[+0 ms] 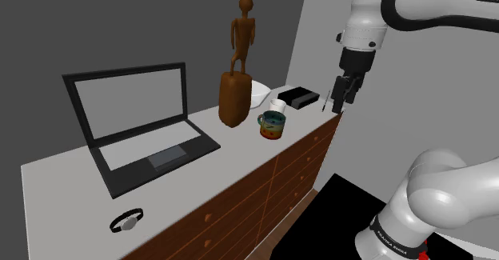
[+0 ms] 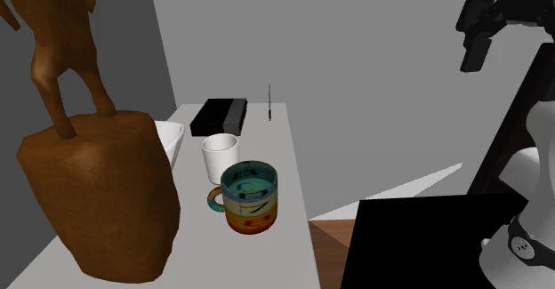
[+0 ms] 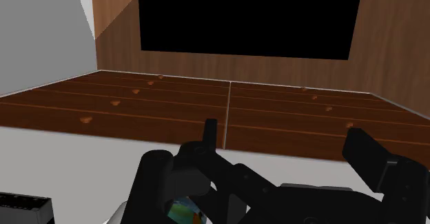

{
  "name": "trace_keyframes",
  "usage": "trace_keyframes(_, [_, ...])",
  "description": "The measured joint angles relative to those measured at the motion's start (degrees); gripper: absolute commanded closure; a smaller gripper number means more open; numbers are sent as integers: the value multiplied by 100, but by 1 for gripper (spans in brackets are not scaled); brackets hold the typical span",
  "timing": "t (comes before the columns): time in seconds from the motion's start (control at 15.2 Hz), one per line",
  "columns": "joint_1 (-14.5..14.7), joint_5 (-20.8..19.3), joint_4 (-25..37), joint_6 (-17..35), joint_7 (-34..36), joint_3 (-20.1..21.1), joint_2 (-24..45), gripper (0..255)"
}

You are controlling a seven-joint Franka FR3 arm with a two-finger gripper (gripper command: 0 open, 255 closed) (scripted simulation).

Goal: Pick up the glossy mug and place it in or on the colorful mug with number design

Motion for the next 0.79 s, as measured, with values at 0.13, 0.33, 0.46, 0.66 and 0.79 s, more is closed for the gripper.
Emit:
trace_keyframes(0.13, [-14,-33,-5,67,-44,-36,61,0])
trace_keyframes(0.33, [-74,-158,19,478,-223,-177,483,0])
trace_keyframes(0.46, [-128,-267,36,784,-392,-315,787,0])
trace_keyframes(0.66, [-188,-381,123,1254,-598,-481,1313,0])
trace_keyframes(0.79, [-239,-462,216,1573,-767,-617,1703,0])
